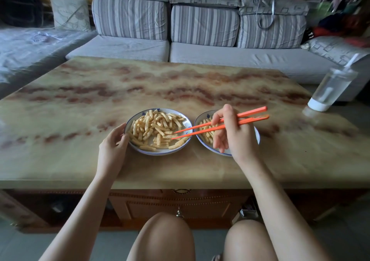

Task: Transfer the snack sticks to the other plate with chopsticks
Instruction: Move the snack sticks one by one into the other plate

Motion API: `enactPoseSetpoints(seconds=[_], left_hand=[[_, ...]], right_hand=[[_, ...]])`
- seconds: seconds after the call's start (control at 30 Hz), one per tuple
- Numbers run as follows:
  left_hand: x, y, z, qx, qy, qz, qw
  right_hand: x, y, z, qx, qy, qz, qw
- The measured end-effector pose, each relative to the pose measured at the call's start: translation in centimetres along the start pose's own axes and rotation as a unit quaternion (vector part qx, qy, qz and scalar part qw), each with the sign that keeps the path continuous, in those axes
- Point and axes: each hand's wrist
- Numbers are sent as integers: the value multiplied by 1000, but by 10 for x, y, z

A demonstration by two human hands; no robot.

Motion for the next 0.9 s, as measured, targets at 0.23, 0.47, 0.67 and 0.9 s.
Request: enactPoseSetpoints(seconds=[0.23, 0.47, 0.67, 0.9], left_hand=[[0, 1, -1, 2, 4, 1, 1000], [0, 0, 0, 1, 3, 2, 1000], [0, 0, 2, -6, 2, 2, 1000], [0, -1, 3, -9, -3, -1, 1000]], right_hand=[[11, 0, 9, 13, -32, -5, 999], [9, -3, 10, -7, -21, 39, 999], [-14, 1, -2, -19, 12, 123, 992], [-43, 3, -12, -29, 8, 197, 980]])
Point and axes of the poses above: each hand's wrist, its own y-axis towards the middle knuckle, its own x-axis out of the palm, z = x × y, and after that the axes turned 2 degrees about y, right-handed
